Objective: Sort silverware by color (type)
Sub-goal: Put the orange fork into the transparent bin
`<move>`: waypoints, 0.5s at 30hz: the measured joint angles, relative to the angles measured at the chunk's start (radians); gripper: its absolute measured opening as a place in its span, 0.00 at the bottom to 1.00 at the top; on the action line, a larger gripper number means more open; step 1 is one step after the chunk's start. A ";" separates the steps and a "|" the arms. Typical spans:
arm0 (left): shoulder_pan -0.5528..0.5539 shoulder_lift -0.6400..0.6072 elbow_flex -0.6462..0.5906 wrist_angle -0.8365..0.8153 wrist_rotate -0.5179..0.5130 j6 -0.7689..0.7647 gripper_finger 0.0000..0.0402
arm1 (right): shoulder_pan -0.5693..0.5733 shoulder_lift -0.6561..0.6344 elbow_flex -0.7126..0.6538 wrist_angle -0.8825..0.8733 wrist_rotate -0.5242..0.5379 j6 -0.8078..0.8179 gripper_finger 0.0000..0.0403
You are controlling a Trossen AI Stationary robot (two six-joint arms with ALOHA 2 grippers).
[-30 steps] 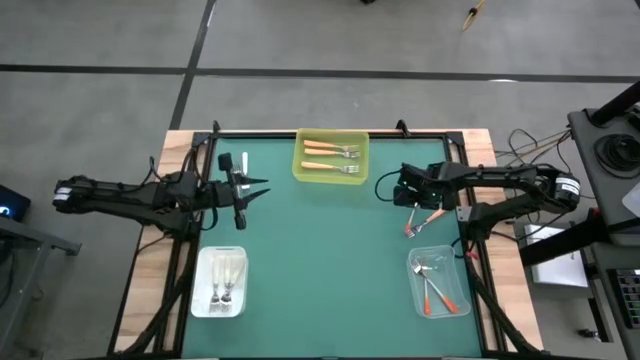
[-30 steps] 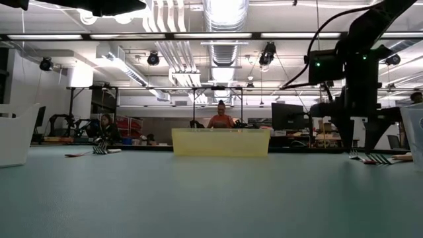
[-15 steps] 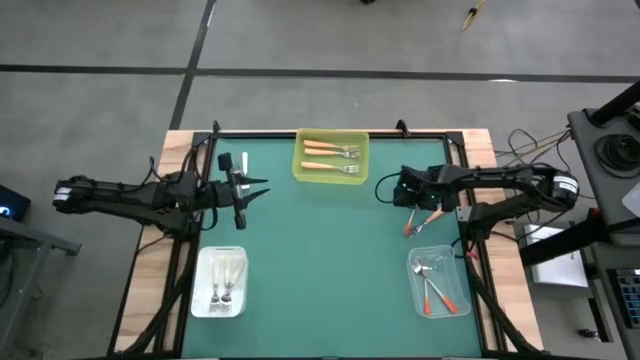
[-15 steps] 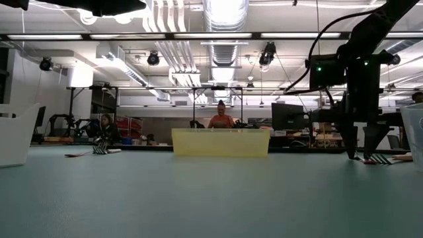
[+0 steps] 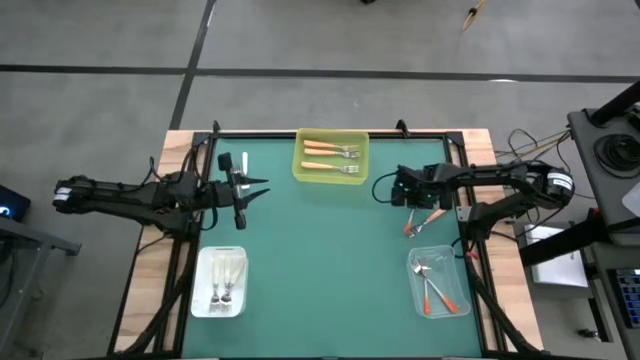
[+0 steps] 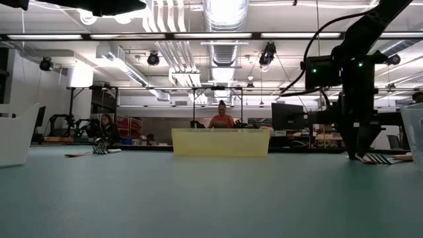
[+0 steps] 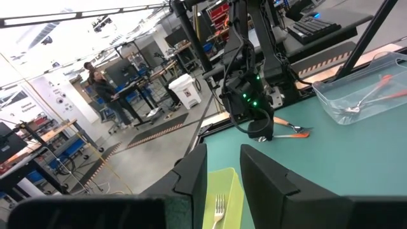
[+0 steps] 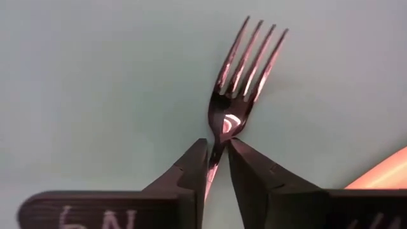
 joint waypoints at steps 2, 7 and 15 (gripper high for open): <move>0.000 0.000 0.000 0.000 0.000 0.000 0.19 | 0.000 0.000 0.003 0.002 0.002 0.008 0.11; 0.000 0.000 0.000 0.000 0.000 0.000 0.19 | 0.000 0.000 0.015 0.004 0.004 0.021 0.05; 0.000 0.000 0.000 0.000 0.000 0.000 0.19 | -0.001 -0.003 0.025 0.016 0.009 0.035 0.03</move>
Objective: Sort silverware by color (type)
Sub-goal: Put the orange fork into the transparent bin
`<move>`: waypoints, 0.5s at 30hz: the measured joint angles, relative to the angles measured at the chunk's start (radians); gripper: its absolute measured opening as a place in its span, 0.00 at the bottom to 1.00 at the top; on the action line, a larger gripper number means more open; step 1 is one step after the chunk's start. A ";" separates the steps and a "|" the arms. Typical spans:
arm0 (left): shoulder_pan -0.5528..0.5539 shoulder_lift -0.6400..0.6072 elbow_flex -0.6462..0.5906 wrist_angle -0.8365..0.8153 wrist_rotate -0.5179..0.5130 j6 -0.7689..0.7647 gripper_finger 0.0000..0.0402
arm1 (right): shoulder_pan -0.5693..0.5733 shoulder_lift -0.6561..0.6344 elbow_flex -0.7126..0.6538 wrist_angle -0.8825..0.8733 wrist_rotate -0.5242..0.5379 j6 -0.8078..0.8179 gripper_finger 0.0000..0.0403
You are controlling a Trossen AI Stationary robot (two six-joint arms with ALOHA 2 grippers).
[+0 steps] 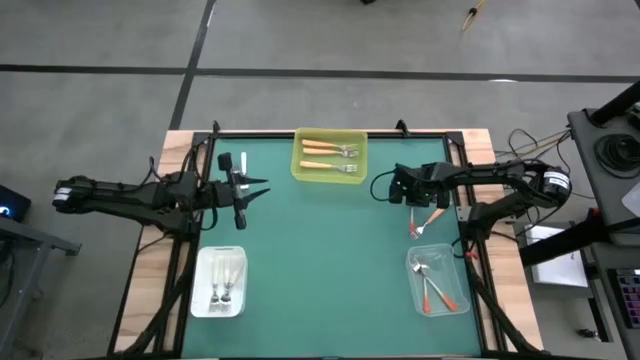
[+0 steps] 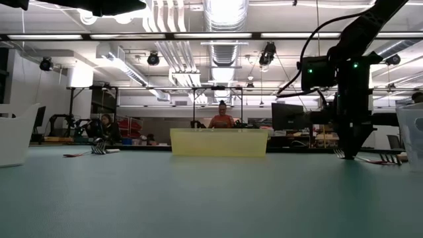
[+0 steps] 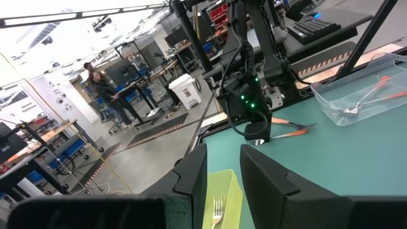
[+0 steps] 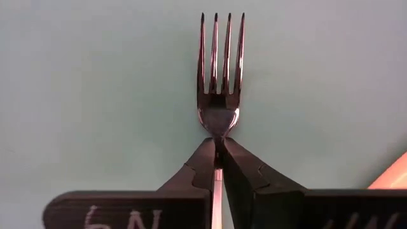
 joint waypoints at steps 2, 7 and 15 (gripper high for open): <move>0.000 0.000 0.000 0.000 0.000 0.000 0.19 | 0.000 -0.005 0.000 0.000 0.000 -0.001 0.03; 0.000 0.000 0.000 0.000 0.000 0.000 0.19 | 0.000 -0.040 0.000 0.004 0.004 -0.007 0.03; 0.000 0.000 0.000 0.000 0.000 0.000 0.19 | 0.000 -0.163 0.000 0.003 0.008 -0.031 0.02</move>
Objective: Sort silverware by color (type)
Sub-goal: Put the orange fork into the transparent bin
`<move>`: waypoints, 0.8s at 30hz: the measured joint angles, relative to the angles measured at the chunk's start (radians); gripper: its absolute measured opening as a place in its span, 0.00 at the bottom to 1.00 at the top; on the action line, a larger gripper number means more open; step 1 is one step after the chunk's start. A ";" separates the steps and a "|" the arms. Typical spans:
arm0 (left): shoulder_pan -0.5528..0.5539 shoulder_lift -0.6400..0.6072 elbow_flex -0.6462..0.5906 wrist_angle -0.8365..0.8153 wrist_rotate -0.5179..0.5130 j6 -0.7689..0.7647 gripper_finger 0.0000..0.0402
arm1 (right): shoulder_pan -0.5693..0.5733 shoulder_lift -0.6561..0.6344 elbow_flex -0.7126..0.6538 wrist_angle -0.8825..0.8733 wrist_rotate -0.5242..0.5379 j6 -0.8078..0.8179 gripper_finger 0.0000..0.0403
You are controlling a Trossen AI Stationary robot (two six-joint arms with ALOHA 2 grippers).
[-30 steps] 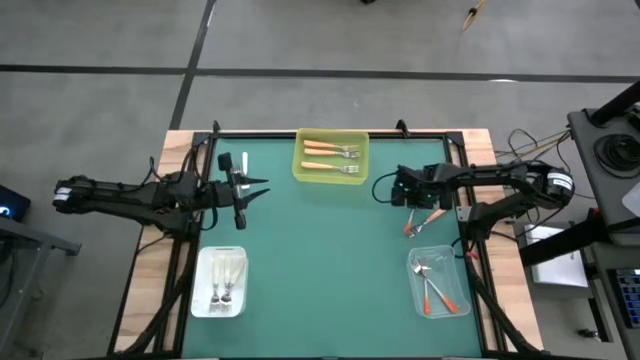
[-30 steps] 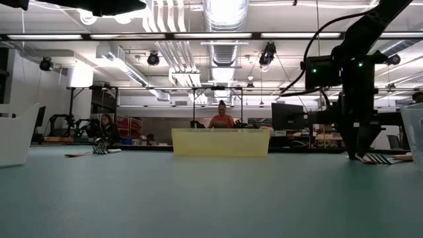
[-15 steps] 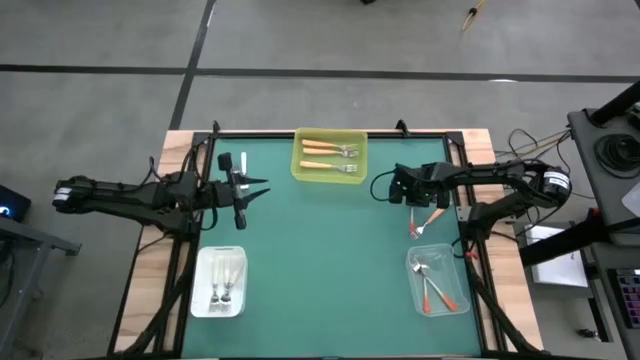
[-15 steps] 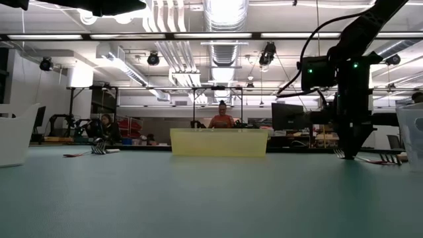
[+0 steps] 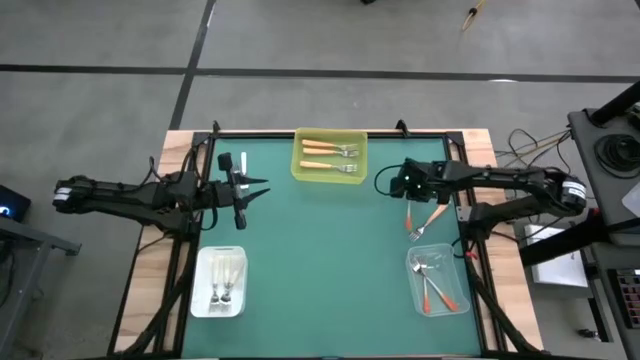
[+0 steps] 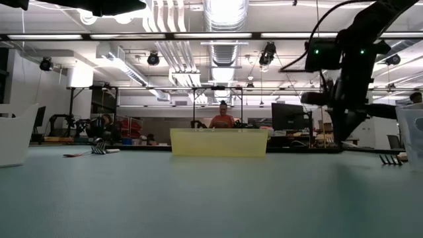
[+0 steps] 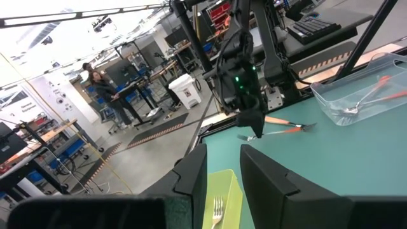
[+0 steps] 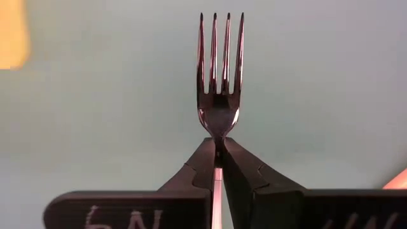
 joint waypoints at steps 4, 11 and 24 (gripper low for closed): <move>0.000 0.000 0.000 0.000 0.000 0.000 0.19 | 0.002 -0.077 0.000 0.040 -0.015 -0.002 0.02; 0.000 0.000 0.000 0.001 0.000 0.010 0.19 | 0.036 -0.177 0.000 0.251 -0.043 -0.012 0.02; 0.000 0.000 0.000 0.001 0.000 0.011 0.19 | 0.226 -0.120 0.000 0.549 -0.117 0.027 0.02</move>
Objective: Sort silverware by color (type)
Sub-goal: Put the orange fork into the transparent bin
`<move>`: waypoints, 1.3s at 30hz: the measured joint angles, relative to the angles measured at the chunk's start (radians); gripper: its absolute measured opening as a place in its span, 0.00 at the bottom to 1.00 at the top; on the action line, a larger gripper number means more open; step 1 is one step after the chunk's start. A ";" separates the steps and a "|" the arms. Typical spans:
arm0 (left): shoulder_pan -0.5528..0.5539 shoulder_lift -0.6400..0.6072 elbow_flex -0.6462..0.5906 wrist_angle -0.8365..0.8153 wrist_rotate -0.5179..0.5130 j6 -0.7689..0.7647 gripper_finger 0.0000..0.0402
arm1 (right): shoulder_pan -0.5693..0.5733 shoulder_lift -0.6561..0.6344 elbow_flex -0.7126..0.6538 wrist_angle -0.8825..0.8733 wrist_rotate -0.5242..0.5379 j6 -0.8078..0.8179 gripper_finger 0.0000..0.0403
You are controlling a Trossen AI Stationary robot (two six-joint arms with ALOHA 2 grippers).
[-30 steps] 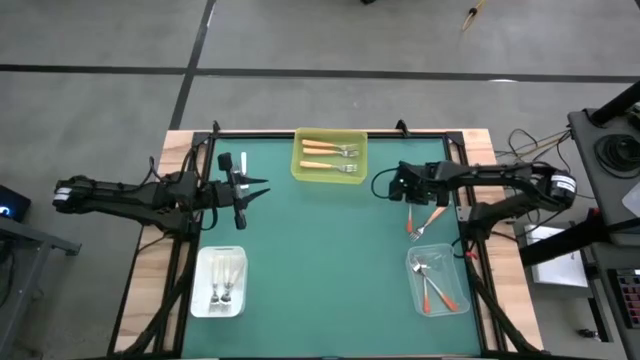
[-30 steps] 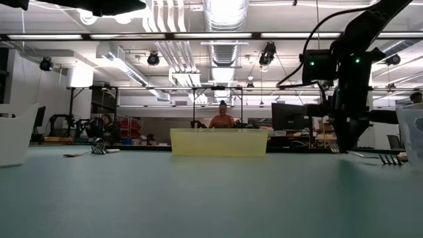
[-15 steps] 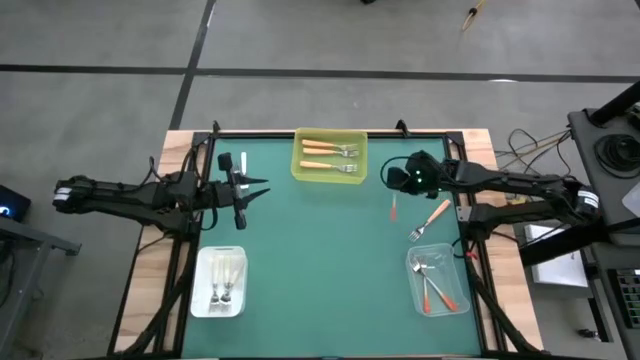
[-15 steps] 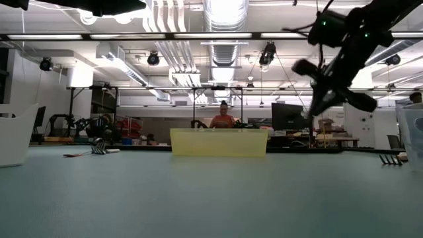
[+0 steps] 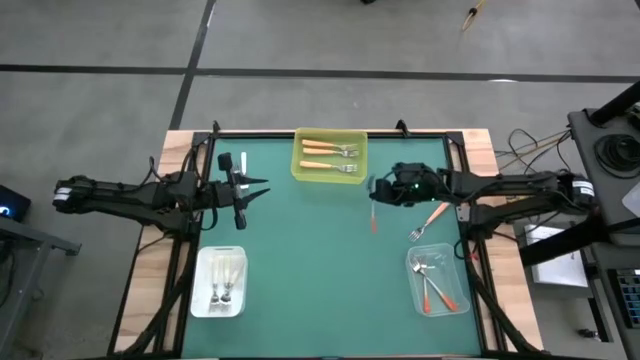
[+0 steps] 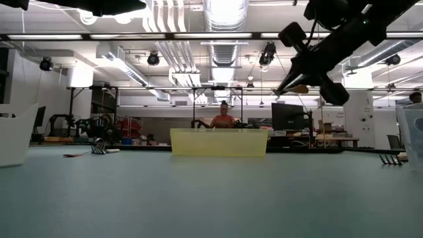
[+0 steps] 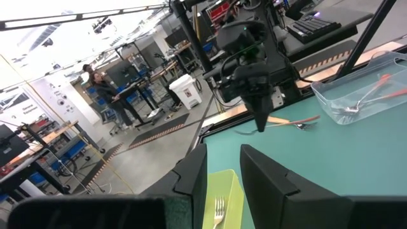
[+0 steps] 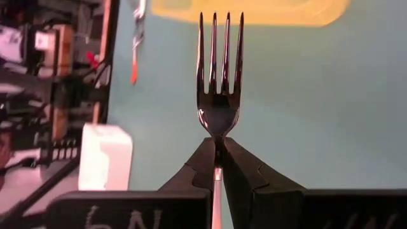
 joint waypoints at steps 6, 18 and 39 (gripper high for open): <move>0.000 0.000 0.000 0.000 0.000 0.000 0.19 | 0.065 0.039 0.025 0.059 0.002 -0.016 0.03; 0.000 0.000 0.000 0.000 0.000 0.000 0.19 | 0.119 0.263 0.468 -0.296 0.055 -0.181 0.03; 0.000 0.009 0.000 -0.007 0.000 0.000 0.19 | 0.328 0.429 0.703 -0.646 -0.168 -0.073 0.03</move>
